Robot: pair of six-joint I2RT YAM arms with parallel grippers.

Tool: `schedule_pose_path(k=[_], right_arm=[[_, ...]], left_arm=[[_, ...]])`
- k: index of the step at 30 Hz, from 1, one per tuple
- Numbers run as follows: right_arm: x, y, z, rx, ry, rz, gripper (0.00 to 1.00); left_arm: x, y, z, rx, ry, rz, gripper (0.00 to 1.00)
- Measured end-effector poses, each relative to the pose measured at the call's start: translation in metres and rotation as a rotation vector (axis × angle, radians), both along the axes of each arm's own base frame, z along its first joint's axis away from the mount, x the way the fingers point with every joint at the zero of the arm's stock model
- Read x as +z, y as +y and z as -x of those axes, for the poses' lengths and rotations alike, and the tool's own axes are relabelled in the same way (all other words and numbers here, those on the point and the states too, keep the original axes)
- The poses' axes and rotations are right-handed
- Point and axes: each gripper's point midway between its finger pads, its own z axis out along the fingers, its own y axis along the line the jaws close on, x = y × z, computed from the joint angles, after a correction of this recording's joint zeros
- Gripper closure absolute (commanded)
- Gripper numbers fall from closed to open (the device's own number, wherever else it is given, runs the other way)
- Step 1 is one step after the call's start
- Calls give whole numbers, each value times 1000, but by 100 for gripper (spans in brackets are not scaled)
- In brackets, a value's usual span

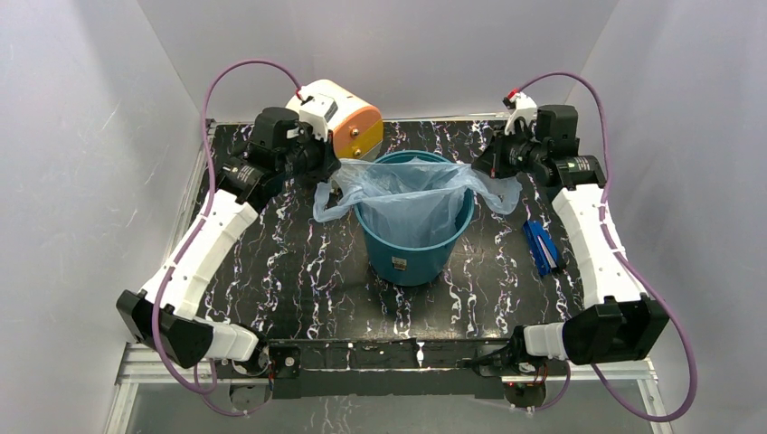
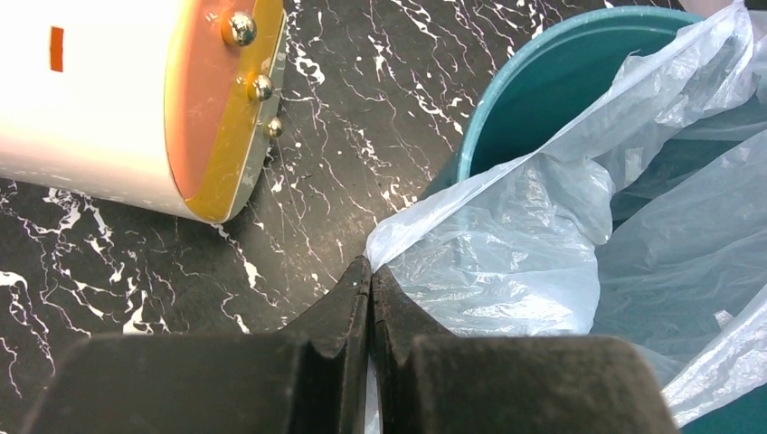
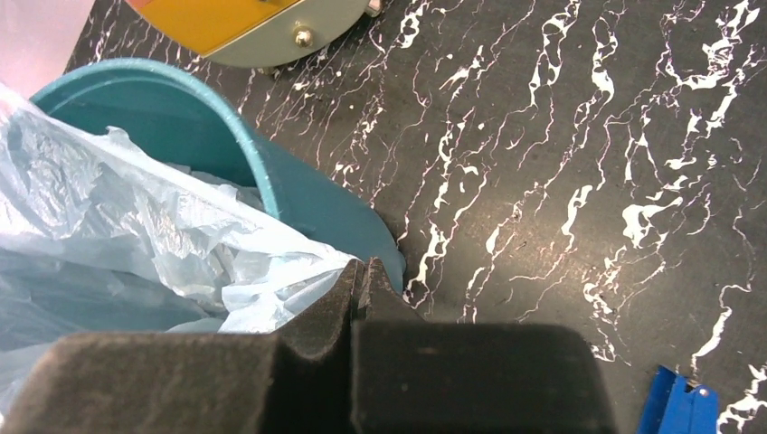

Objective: Put the trash bags into the trash bin
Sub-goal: Place the trash bag in the trash bin.

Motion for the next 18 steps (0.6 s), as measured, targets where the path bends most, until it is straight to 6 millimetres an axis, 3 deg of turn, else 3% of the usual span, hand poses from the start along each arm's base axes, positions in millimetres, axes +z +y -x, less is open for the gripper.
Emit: schedule_pose_path(k=[10,15,18], right_arm=[[1,-1,-15,-68,-7,-41,100],[-16,-3,-18,-98,20,-46,99],[-27,-2,-18,-98,57,-48,97]], left_arm=[[-8,1,-21,39,10,24,100],[-15,-3,-26,33,19,47,100],[-29,-5,-22,19,57,55,100]])
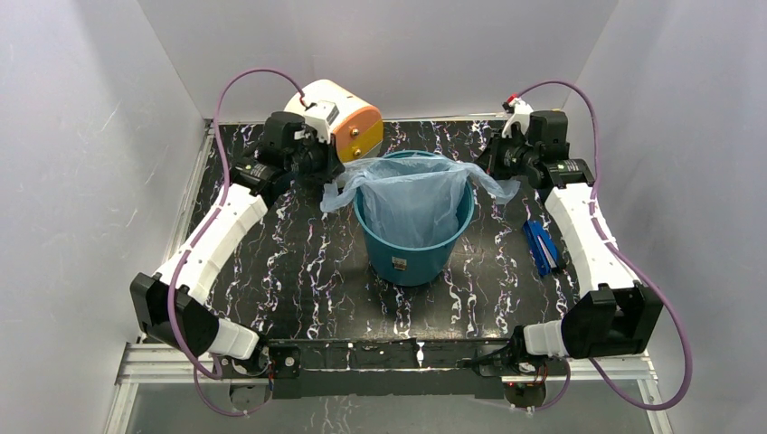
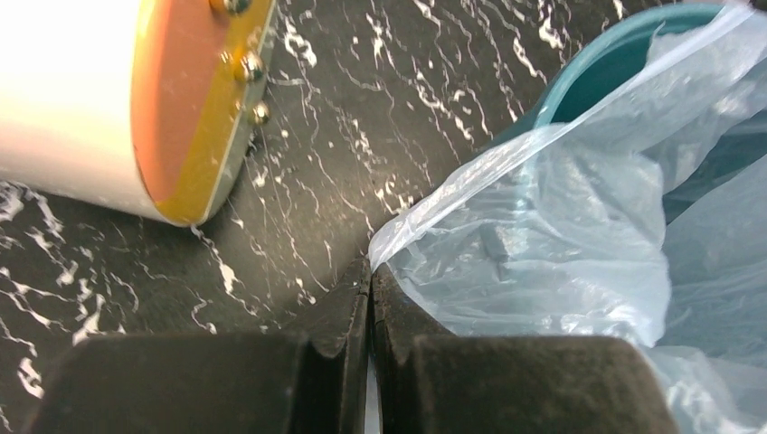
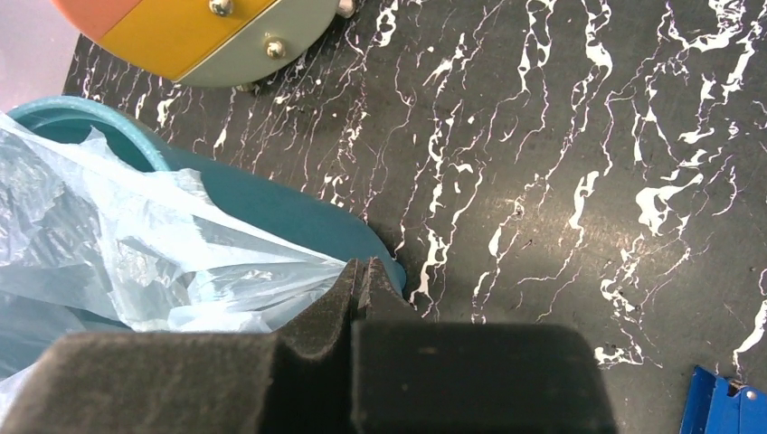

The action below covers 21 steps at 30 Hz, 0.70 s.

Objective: Put the trash bags into the trash bin
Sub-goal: Place the trash bag in the trash bin.

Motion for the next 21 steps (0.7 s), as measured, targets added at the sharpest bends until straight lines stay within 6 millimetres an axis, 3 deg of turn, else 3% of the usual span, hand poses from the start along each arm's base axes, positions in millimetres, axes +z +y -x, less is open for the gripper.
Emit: schedule_pose_path(k=[4,6,12,15,21], right_arm=[[-9,0,0,0,21,6,91],[-12,0,1,3,26,8,90],[-11,-3,6,16,17,33,88],[-16,-13,8,-19,34,87,88],[-33,-25,16,-32,91,164,88]], left_arm=[[-24,-1,5,-4,54,0,100],[-30,-1,7,-3,72,1,95],[-31,1,7,16,85,12,94],[-31,1,7,18,87,13,100],[-41,1,9,23,109,17,98]])
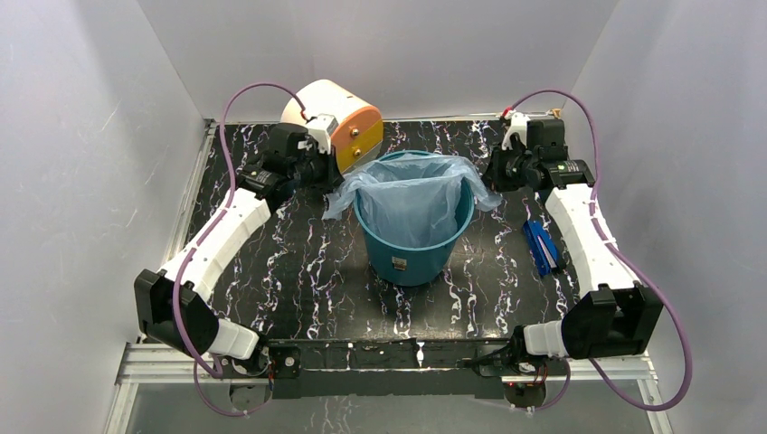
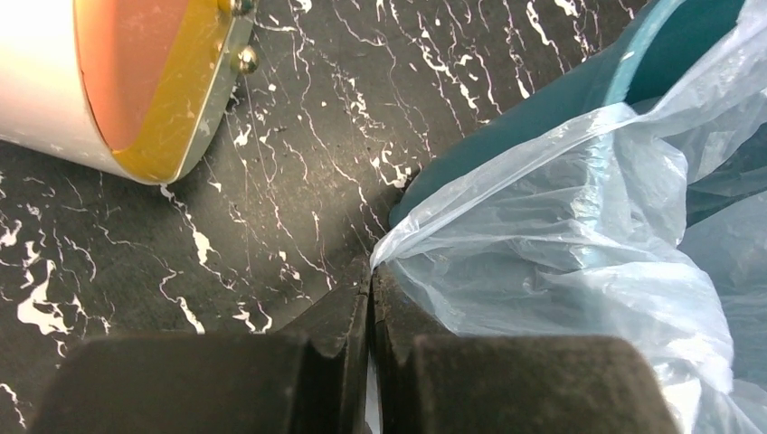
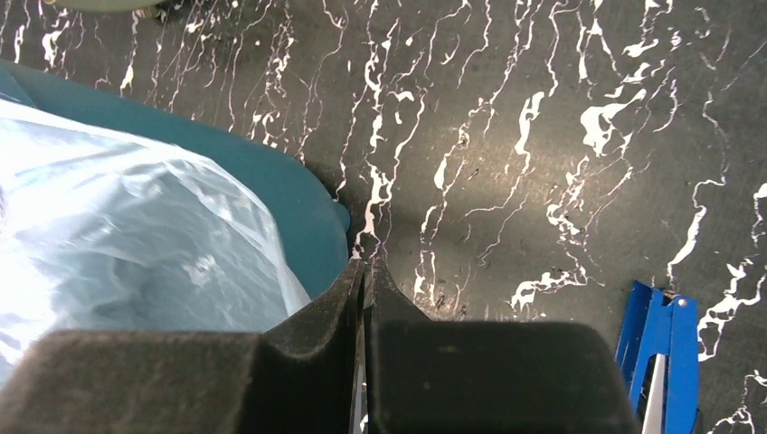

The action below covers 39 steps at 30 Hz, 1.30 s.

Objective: Put the trash bags into the trash bin
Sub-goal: Place the trash bag in the trash bin.

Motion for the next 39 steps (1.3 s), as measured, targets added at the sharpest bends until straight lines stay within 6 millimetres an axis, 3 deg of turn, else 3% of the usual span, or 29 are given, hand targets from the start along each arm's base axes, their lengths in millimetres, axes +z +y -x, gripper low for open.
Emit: schedule_pose_path(k=[5,8,12,17,19,24,30,33,38,39], right_arm=[[-7,1,2,2,33,1,86],[-4,-10,-3,-61,24,38,75],[15,-21,-8,-140,-43,48,69],[54,-9,-4,-112,-130,-112,63],[61,-7,-7,-97,-125,-193,57],[47,-2,-18,-48,-40,-335,50],[25,12,-13,37,51,-429,46],[25,20,-6,93,59,-469,57],[33,27,-2,155,44,-513,98],[34,27,-3,152,43,-517,100]], left_arm=[[-15,2,4,7,35,-5,93],[-15,1,5,6,36,-1,91],[-11,1,4,6,28,7,88],[-7,0,2,6,13,20,86],[-6,-1,2,4,10,23,86],[-6,-2,3,-5,12,29,85],[-5,-4,4,-16,15,37,86],[-5,-5,5,-21,16,40,86],[-5,-6,5,-25,17,42,88],[-5,-6,5,-25,17,43,88]])
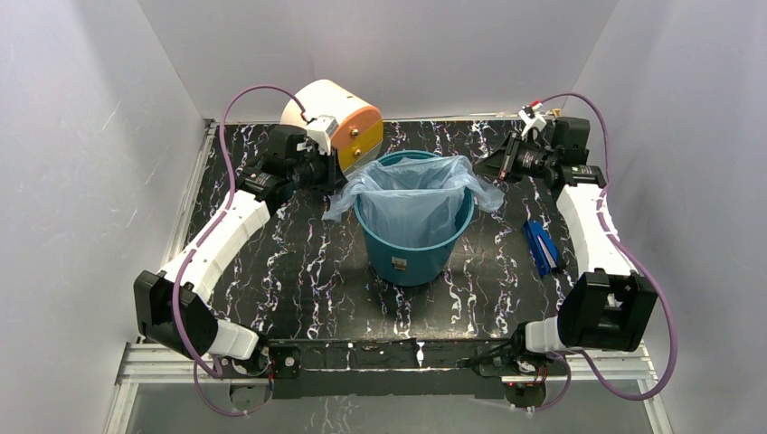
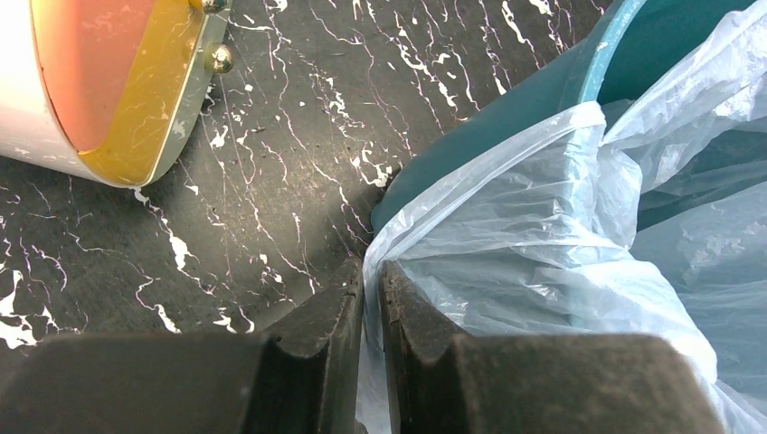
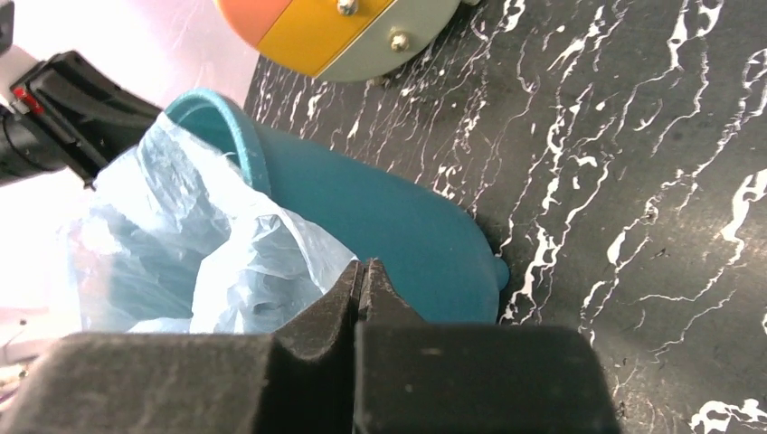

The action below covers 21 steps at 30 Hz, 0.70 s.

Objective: Put the trash bags into the trash bin
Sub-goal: Place the trash bag in the trash bin.

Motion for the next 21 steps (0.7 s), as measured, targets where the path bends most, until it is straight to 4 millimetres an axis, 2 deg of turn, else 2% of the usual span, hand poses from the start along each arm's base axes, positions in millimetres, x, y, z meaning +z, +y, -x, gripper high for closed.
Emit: schedule_pose_path(k=[3,8,13,14,17,19,21], right_arm=[[-2,-6,-5,-48,-1,-4,100],[-10,-10,0,-94,11,-8,100],[-13,-16,-3,-137,12,25,100],[-14,-17,-3,-147,12,33,97],[-11,-19,-2,-164,3,44,73],[-8,-20,-1,-169,-10,49,61],[-4,-21,-1,-179,-19,51,59]], left_arm=[[0,0,0,1,-1,0,89],[3,2,-3,6,-11,5,91],[7,2,-2,7,-26,10,91],[9,2,-2,8,-29,12,91],[13,3,-2,9,-43,18,91],[16,3,-1,8,-49,21,95],[17,2,-1,3,-50,25,98]])
